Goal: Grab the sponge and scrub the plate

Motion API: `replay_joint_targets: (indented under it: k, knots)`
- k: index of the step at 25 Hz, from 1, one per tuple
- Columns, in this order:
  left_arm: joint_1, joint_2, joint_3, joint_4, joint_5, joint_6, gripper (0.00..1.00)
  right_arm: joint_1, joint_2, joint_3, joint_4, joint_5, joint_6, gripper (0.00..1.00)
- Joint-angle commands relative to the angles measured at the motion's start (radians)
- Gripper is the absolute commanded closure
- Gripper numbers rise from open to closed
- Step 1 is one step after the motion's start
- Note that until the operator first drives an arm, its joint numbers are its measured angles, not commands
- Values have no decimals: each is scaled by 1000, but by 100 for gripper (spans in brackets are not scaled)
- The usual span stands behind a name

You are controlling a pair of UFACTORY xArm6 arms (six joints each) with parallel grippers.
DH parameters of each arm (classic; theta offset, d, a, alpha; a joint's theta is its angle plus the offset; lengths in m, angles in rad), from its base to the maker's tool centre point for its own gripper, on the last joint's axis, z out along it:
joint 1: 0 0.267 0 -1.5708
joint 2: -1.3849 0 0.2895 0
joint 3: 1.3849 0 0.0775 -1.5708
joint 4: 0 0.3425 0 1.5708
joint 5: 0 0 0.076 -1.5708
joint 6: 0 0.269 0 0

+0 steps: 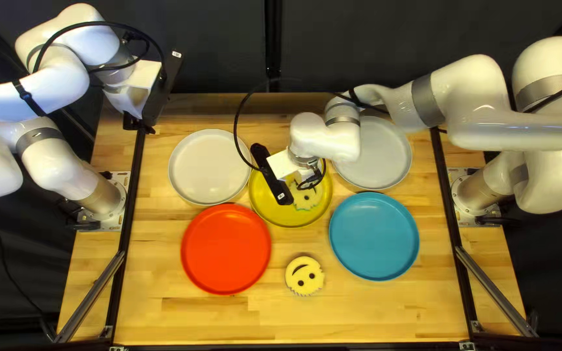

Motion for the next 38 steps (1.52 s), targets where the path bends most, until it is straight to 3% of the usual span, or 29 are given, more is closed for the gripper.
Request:
replay_joint_targets:
  k: [1, 5, 9, 21, 26, 29, 38]
  knots:
    - [0, 0, 0, 0, 0, 0, 0, -4, 115, -167, -11, 41, -20, 100]
    - [0, 0, 0, 0, 0, 0, 0, -19, 182, -291, -13, 88, -48, 100]
    - [0, 0, 0, 0, 0, 0, 0, -25, 199, -310, -11, 90, -64, 100]
    - [0, 0, 0, 0, 0, 0, 0, -47, -32, 68, 7, -4, -64, 100]
    - [0, 0, 0, 0, 0, 0, 0, -50, -84, 124, 8, 7, -47, 100]
    - [0, 0, 0, 0, 0, 0, 0, -44, -56, 87, 14, 9, -44, 100]
    - [0, 0, 0, 0, 0, 0, 0, -57, 128, -213, 5, 70, -77, 100]
